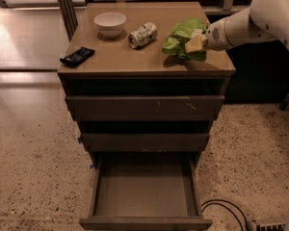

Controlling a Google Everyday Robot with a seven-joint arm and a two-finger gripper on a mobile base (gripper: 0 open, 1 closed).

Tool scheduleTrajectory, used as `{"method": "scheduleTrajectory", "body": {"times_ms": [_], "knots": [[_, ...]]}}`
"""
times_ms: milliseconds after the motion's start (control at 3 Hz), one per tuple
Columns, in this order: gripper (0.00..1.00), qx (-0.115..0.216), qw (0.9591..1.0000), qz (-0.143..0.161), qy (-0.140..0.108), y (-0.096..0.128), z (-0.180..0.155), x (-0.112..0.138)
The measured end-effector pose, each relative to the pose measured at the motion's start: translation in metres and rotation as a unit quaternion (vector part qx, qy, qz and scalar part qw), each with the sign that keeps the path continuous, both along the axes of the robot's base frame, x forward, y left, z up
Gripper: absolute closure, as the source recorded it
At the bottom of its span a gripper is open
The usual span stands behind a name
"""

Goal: Pick green rice chip bag from bottom drawer and place on counter

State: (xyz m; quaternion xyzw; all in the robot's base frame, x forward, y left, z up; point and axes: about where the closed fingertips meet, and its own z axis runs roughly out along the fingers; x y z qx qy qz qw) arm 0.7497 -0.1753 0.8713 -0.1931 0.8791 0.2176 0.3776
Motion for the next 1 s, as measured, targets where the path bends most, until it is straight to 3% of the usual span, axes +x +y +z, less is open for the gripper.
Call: {"method": "scheduleTrajectory", "body": {"times_ms": [333,667,1000], "knots": [[0.11,0.000,1.0000,0.000,0.000,0.0000,0.0000,0.0000],[0.00,0.000,1.0000,0.000,0.000,0.0001,-0.0001,0.0000],[0.00,0.000,1.0000,0.000,0.000,0.0001,-0.0001,0.0000]]}}
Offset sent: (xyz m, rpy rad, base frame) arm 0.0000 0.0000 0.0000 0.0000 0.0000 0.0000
